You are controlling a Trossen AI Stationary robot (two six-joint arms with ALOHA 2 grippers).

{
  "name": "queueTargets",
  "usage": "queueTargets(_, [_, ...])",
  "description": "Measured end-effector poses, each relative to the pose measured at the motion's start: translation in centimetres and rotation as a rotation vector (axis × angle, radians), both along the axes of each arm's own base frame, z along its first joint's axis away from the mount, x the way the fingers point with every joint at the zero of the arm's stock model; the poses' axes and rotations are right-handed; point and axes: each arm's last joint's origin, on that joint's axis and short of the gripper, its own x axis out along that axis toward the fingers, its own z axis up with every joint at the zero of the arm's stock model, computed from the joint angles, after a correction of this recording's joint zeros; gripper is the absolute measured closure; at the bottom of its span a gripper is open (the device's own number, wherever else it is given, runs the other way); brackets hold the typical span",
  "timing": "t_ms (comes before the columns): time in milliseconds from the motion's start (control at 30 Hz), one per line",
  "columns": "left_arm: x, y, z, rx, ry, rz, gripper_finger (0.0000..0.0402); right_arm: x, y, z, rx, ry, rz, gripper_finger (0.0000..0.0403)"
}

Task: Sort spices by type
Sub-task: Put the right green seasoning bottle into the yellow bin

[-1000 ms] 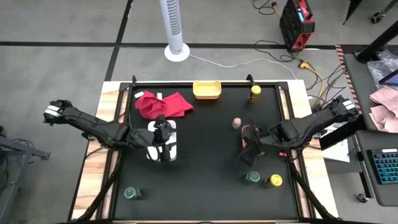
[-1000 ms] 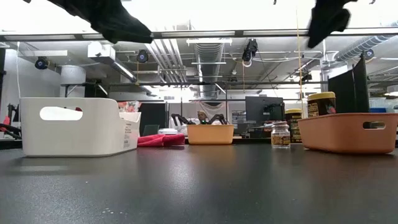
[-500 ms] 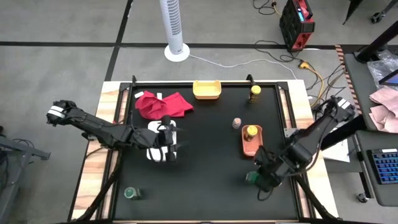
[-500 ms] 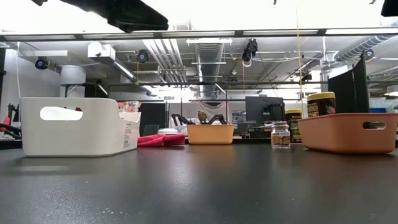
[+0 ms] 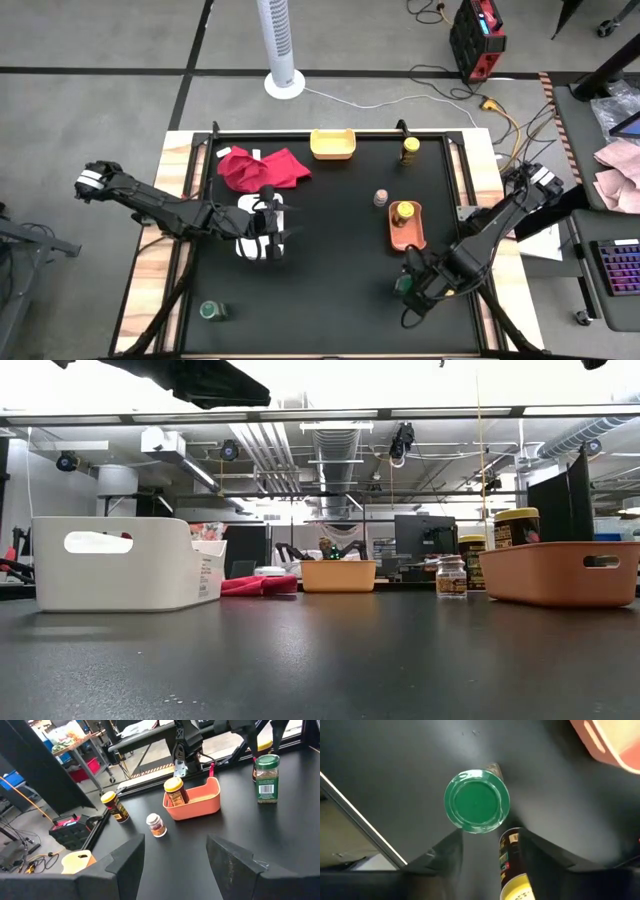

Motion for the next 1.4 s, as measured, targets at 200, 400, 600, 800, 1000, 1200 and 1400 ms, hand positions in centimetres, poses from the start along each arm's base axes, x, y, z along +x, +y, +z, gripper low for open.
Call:
queueTargets(200, [0.0, 0.0, 0.0, 0.000, 0.000, 0.001, 0.0206, 0.4, -1.0, 0.5, 0.021, -0.006, -0.146, 0.0148])
queueTargets(400, [0.0, 0.0, 0.0, 0.000, 0.000, 0.002, 0.0206, 1.2, -1.8, 0.4, 0.020, -0.012, -0.195, 0.0111])
queueTargets(600, [0.0, 0.0, 0.0, 0.008, 0.002, 0.000, 0.0206, 1.5, -1.8, 0.1, 0.018, -0.011, -0.187, 0.0099])
queueTargets(800, [0.0, 0.0, 0.0, 0.012, 0.003, 0.005, 0.0206, 2.1, -1.3, -0.6, 0.024, -0.008, -0.173, 0.0104])
queueTargets(1000, [0.0, 0.0, 0.0, 0.013, 0.003, 0.005, 0.0206, 2.9, -0.7, -2.2, -0.022, 0.017, 0.009, 0.0112])
queueTargets(1200, [0.0, 0.0, 0.0, 0.013, 0.003, 0.005, 0.0206, 3.3, -0.4, -3.4, -0.036, 0.065, 0.111, 0.0126])
queueTargets(1400, [0.0, 0.0, 0.0, 0.019, 0.004, 0.004, 0.0206, 3.3, -0.3, -3.6, -0.029, 0.082, 0.119, 0.0192])
